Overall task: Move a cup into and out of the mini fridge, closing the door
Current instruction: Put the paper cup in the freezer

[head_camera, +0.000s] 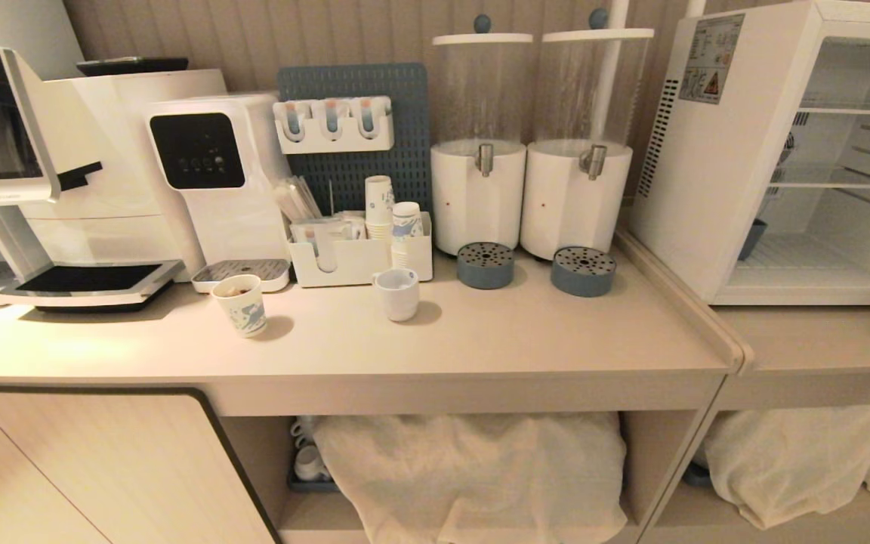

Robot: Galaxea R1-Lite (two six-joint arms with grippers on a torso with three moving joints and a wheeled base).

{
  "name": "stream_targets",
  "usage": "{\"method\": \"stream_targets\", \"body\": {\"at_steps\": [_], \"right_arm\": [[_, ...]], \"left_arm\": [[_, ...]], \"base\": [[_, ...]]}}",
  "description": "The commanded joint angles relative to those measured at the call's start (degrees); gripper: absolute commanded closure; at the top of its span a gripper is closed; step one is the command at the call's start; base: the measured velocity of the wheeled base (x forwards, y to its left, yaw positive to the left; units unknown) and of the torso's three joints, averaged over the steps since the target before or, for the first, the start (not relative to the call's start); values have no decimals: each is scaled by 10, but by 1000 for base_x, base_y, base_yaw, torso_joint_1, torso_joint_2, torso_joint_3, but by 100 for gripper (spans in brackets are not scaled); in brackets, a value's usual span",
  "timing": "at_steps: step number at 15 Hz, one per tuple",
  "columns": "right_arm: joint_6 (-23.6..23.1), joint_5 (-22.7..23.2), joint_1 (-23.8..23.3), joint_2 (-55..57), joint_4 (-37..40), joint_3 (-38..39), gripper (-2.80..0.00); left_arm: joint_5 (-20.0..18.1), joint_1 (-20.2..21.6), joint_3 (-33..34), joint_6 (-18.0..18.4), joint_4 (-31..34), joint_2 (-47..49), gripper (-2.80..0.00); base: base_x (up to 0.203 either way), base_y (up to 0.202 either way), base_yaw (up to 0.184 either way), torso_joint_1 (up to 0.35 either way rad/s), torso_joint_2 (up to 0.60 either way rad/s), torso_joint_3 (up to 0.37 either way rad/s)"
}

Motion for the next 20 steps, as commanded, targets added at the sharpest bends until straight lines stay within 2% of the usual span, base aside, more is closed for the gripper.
{"method": "stream_targets", "body": {"at_steps": [1, 4, 5, 6, 7, 8, 10, 12, 13, 16, 20], "right_arm": [[9, -1, -11, -102, 21, 21, 0], [-15, 0, -4, -192, 30, 73, 0], [-22, -18, -3, -210, 33, 100, 0], [-24, -77, -3, -212, 31, 120, 0], [-26, -158, -2, -212, 13, 155, 0], [-29, -192, -2, -211, -18, 199, 0], [-54, -224, -2, -211, -104, 315, 0], [-80, -232, -2, -210, -185, 428, 0], [-92, -233, -2, -210, -198, 458, 0], [-109, -237, -2, -210, -183, 439, 0], [-107, -239, -2, -210, -183, 439, 0]], "left_arm": [[0, 0, 11, 0, 0, 0, 0], [0, 0, 11, 0, 0, 0, 0], [0, 0, 11, 0, 0, 0, 0], [0, 0, 11, 0, 0, 0, 0], [0, 0, 11, 0, 0, 0, 0], [0, 0, 11, 0, 0, 0, 0], [0, 0, 11, 0, 0, 0, 0], [0, 0, 11, 0, 0, 0, 0], [0, 0, 11, 0, 0, 0, 0], [0, 0, 11, 0, 0, 0, 0], [0, 0, 11, 2, 0, 1, 0]], "base": [[0, 0, 0, 0, 0, 0], [0, 0, 0, 0, 0, 0], [0, 0, 0, 0, 0, 0], [0, 0, 0, 0, 0, 0], [0, 0, 0, 0, 0, 0], [0, 0, 0, 0, 0, 0], [0, 0, 0, 0, 0, 0], [0, 0, 0, 0, 0, 0], [0, 0, 0, 0, 0, 0], [0, 0, 0, 0, 0, 0], [0, 0, 0, 0, 0, 0]]}}
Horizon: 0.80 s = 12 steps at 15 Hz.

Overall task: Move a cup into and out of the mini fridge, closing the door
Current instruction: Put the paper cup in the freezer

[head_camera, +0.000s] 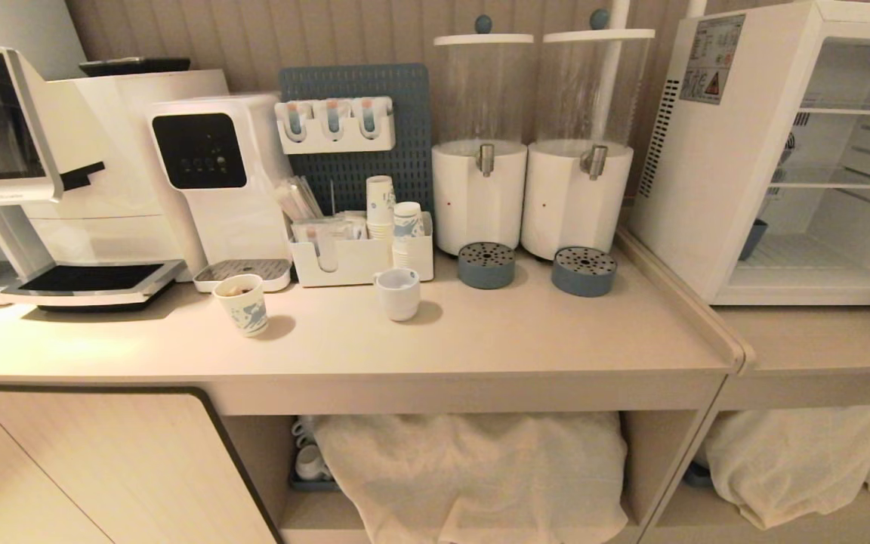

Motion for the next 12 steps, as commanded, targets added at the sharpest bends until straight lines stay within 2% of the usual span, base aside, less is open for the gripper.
{"method": "stream_targets", "body": {"at_steps": [1, 3, 10, 12], "right_arm": [[0, 0, 0, 1, -1, 0, 0], [3, 0, 0, 1, -1, 1, 0], [2, 1, 0, 1, 0, 0, 0], [2, 0, 0, 1, 0, 0, 0]], "left_arm": [[1, 0, 11, 1, 0, 0, 0], [1, 0, 11, 1, 0, 0, 0], [1, 0, 11, 0, 0, 0, 0], [1, 0, 11, 0, 0, 0, 0]], "base": [[0, 0, 0, 0, 0, 0], [6, -85, 10, 4, -1, 2], [0, -190, 0, 3, 1, 3], [0, -111, 0, 5, 5, 1]]}}
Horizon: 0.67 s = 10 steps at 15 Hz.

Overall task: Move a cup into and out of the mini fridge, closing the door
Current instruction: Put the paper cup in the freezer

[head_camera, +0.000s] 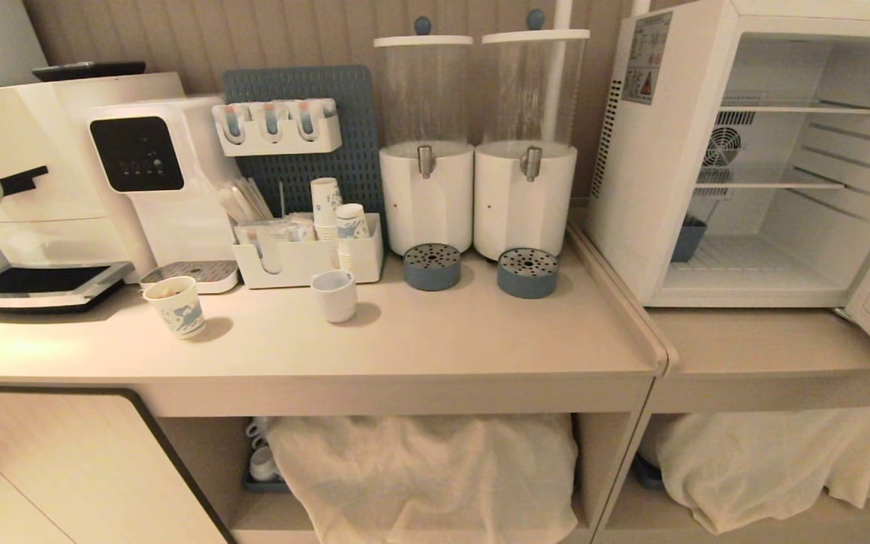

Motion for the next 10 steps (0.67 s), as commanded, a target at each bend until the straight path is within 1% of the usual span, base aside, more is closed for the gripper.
{"method": "stream_targets", "body": {"at_steps": [1, 4, 6, 7, 8, 10], "right_arm": [[-1, 0, 0, 1, 1, 0, 0], [-5, 2, 0, 0, -1, -1, 0], [1, 17, 0, 7, 4, -41, 0], [10, 31, 0, 25, 15, -88, 0], [18, 44, 0, 55, 29, -159, 0], [31, 67, 0, 172, 46, -281, 0]], "left_arm": [[0, 0, 11, 0, 0, 1, 0], [0, 0, 11, 0, -1, 0, 0], [0, 0, 11, -1, -1, 0, 0], [0, 0, 11, -1, -1, 0, 0], [0, 0, 11, 0, -1, 0, 0], [0, 0, 11, -1, -1, 0, 0]], "base": [[0, 0, 0, 0, 0, 0], [0, 0, 0, 0, 0, 0], [0, 0, 0, 0, 0, 0], [0, 0, 0, 0, 0, 0], [0, 0, 0, 0, 0, 0], [0, 0, 0, 0, 0, 0]]}}
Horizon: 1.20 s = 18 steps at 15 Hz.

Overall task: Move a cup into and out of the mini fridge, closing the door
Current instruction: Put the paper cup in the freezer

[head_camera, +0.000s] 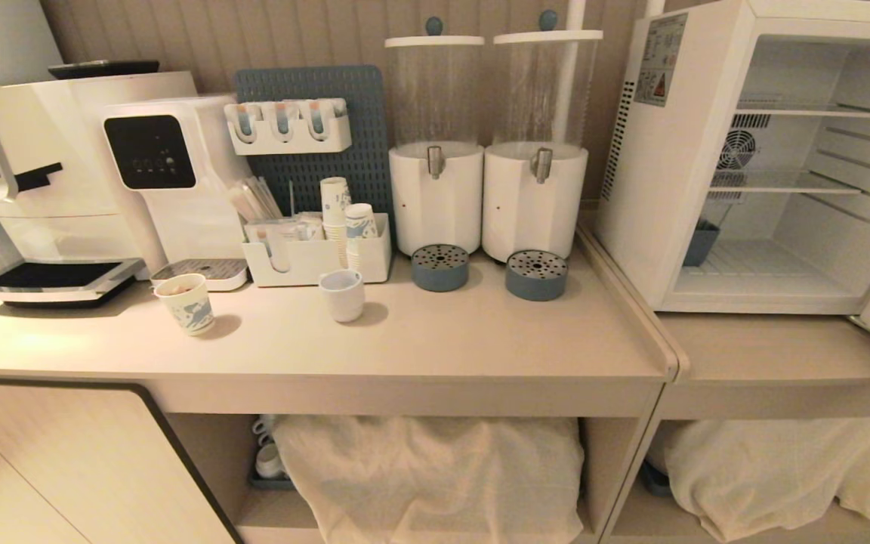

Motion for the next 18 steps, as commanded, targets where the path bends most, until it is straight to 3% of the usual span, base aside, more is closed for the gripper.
{"method": "stream_targets", "body": {"at_steps": [1, 3, 6, 9, 12, 15, 18], "right_arm": [[10, 17, 0, 186, 11, -140, 0], [24, 31, 0, 345, 17, -244, 0], [37, 41, 0, 556, -30, -327, 0], [44, 11, -2, 705, -182, -339, 0], [47, -85, -9, 820, -341, -322, 0], [45, -126, -53, 935, -475, -311, 0], [47, -137, -105, 992, -545, -311, 0]], "left_arm": [[0, 0, 11, 0, 0, 0, 0], [0, 0, 11, 0, 0, 0, 0], [0, 0, 11, 1, 0, 0, 0], [0, 0, 11, 1, 0, 0, 0], [0, 0, 11, 1, 1, 0, 0], [0, 0, 11, 2, 1, 0, 0], [0, 0, 11, 2, 1, 0, 0]], "base": [[0, 0, 0, 0, 0, 0], [0, 0, 0, 0, 0, 0], [0, 0, 0, 0, 0, 0], [0, 0, 0, 0, 0, 0], [0, 0, 0, 0, 0, 0], [0, 0, 0, 0, 0, 0], [0, 0, 0, 0, 0, 0]]}}
